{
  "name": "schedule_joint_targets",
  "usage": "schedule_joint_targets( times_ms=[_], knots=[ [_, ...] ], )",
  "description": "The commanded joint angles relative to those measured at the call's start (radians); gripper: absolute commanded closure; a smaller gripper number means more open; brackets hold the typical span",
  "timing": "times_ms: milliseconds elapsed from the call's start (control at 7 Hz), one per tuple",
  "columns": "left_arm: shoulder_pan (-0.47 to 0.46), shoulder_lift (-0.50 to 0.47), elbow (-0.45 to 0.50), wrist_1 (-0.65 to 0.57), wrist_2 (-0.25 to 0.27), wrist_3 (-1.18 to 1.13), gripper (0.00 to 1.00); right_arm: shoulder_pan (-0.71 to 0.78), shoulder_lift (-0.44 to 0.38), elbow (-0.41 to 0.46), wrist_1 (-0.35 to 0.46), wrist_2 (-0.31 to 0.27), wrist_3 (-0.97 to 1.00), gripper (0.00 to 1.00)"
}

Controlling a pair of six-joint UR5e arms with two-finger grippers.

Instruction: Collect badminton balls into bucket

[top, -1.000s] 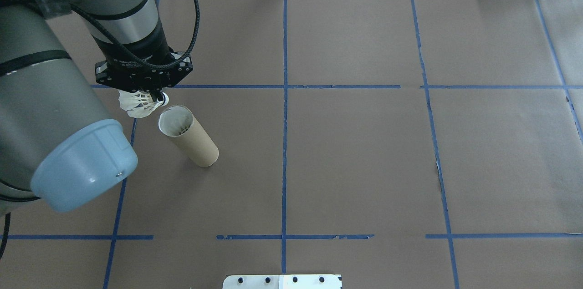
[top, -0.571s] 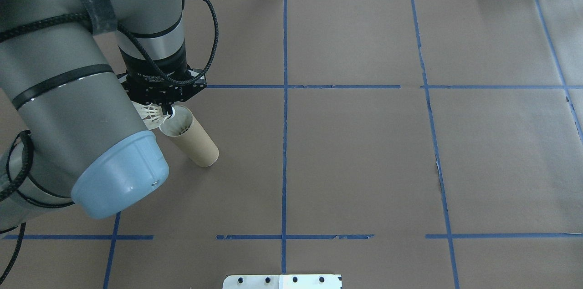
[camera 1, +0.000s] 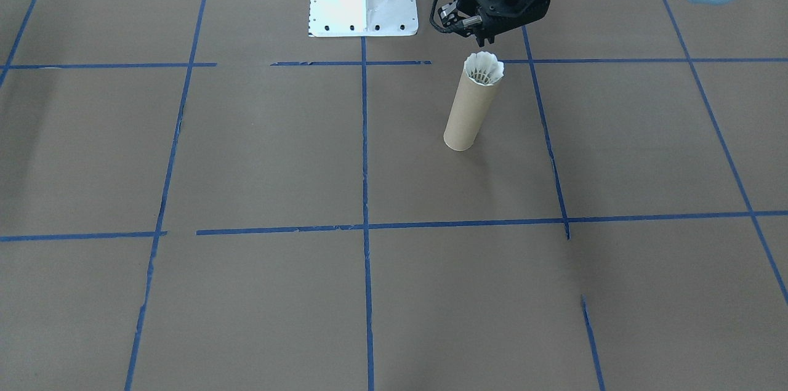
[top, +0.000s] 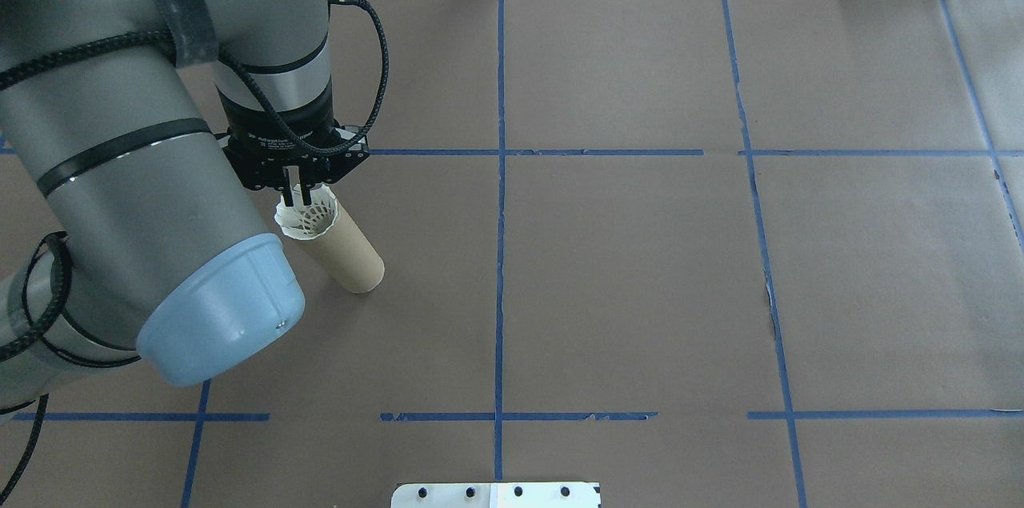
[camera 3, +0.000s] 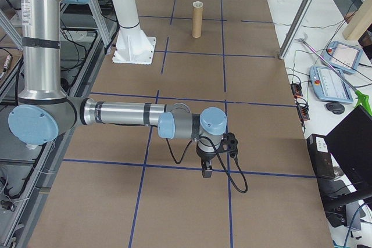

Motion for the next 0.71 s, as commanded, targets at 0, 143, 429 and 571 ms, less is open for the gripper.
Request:
schedule_joint_targets(
  times_ms=[0, 143, 429, 571],
  knots=[
    [-0.008, 0.001, -0.013, -0.012, -0.002, 0.001, 0.0, 0.0, 0.0, 0.0, 0.0, 0.0, 0.0, 0.0],
    [-0.035, 0.013, -0.021, -0.084, -0.002, 0.001, 0.0, 0.0, 0.0, 0.0, 0.0, 0.0, 0.0, 0.0],
    [-0.168, 0.113, -0.036, -0.333, -0.061, 0.001, 0.0, 0.0, 0.0, 0.0, 0.0, 0.0, 0.0, 0.0],
    [-0.242, 0.186, -0.036, -0.458, -0.103, 0.074, 0.0, 0.0, 0.0, 0.0, 0.0, 0.0, 0.0, 0.0]
  ],
)
